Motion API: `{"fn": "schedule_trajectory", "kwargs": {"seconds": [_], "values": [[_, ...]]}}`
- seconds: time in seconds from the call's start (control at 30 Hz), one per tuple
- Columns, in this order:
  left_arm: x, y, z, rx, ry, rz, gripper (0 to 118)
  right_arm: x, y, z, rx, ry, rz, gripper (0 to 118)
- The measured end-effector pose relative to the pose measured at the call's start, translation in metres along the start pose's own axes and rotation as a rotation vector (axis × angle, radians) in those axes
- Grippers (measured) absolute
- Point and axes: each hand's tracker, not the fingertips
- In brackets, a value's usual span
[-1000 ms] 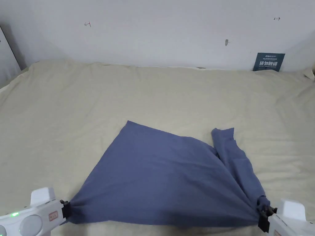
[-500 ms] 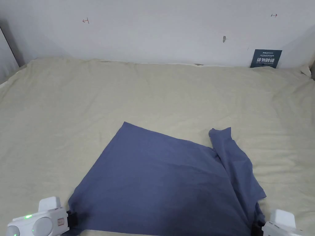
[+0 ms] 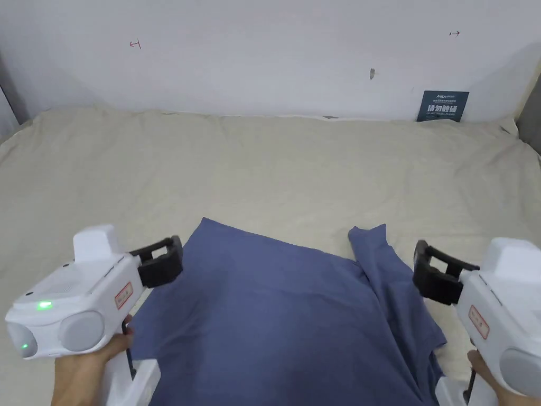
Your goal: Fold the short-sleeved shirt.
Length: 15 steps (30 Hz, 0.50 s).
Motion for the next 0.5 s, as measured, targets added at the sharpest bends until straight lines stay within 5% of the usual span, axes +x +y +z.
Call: {"fn": "schedule_trajectory", "kwargs": {"seconds": [0.1, 0.2, 0.27, 0.3, 0.37, 0.4, 0.5], "values": [[0.017, 0.01, -0.001, 0.104, 0.002, -0.034, 113, -0.011, 0.011, 0.009, 0.073, -0.01, 0.029, 108], [0.03, 0.01, -0.002, 0.176, 0.009, -0.06, 88, -0.02, 0.013, 0.014, 0.108, -0.013, 0.048, 91], [0.036, 0.008, -0.001, 0.197, 0.009, -0.069, 83, -0.026, 0.012, 0.017, 0.133, -0.009, 0.068, 86], [0.037, 0.007, 0.0, 0.204, 0.006, -0.066, 64, -0.028, 0.012, 0.017, 0.139, -0.013, 0.079, 70], [0.036, 0.007, -0.004, 0.196, -0.007, -0.061, 2, -0.032, 0.011, 0.017, 0.152, -0.029, 0.102, 13], [0.038, 0.006, -0.006, 0.189, -0.013, -0.054, 1, -0.032, 0.01, 0.016, 0.157, -0.029, 0.099, 3], [0.036, 0.005, -0.011, 0.167, -0.023, -0.052, 0, -0.031, 0.01, 0.011, 0.164, -0.013, 0.089, 2]]}}
